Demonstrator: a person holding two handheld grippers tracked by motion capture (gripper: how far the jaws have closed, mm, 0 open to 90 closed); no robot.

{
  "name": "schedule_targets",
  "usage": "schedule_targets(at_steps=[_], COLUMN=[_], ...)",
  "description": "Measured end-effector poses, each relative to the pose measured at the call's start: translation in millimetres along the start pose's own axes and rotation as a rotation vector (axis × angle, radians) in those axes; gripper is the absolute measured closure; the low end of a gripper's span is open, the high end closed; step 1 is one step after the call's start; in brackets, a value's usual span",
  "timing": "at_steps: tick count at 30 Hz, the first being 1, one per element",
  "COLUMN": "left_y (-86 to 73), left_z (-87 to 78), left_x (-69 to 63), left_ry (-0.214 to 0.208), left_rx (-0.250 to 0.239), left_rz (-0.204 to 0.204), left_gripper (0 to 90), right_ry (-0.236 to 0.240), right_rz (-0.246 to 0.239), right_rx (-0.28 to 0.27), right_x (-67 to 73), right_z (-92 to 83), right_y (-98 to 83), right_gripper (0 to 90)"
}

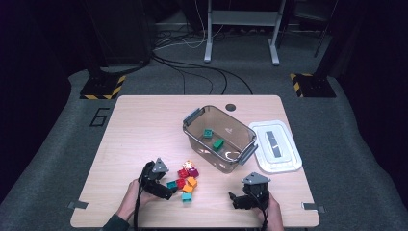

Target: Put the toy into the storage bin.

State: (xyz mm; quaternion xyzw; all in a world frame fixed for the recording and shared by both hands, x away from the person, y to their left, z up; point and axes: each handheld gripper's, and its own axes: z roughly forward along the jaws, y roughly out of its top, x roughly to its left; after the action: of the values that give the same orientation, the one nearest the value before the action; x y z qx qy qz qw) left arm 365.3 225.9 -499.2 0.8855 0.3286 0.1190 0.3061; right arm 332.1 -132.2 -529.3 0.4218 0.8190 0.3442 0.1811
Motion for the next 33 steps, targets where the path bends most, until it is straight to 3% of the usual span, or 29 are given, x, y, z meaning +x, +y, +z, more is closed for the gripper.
schedule_targets(at_steps=[4, 10, 13, 20, 33], left_y=[-1.7, -4.5, -6.5, -3.8, 19.6], left_z=[-0.7, 1.2, 0.3, -3.8, -21.7], left_x=[-2.0, -0.8, 1.9, 6.5, 14.5], left_ry=[-0.006, 0.000, -0.017, -0.003, 0.005], left_rx=[-0.001, 0.010, 0.000, -0.031, -0.067], left_rz=[0.026, 0.020, 0.013, -0.010, -0.009], left_gripper=[37.5, 56.3, 58.6, 58.8, 58.9], right_ry=[0.000, 0.000, 0.000, -0.001, -0.001], right_rz=[0.000, 0.000, 0.000, 0.003, 0.003], right_rx=[0.000, 0.000, 0.000, 0.002, 0.002], right_x=[0.0, 0.0, 0.0, 0.3, 0.3], right_z=[0.0, 0.0, 0.0, 0.0, 0.1], right_y=[0.0, 0.0, 0.0, 0.0, 0.1], right_gripper=[2.4, 2.4, 2.4, 2.3, 2.3])
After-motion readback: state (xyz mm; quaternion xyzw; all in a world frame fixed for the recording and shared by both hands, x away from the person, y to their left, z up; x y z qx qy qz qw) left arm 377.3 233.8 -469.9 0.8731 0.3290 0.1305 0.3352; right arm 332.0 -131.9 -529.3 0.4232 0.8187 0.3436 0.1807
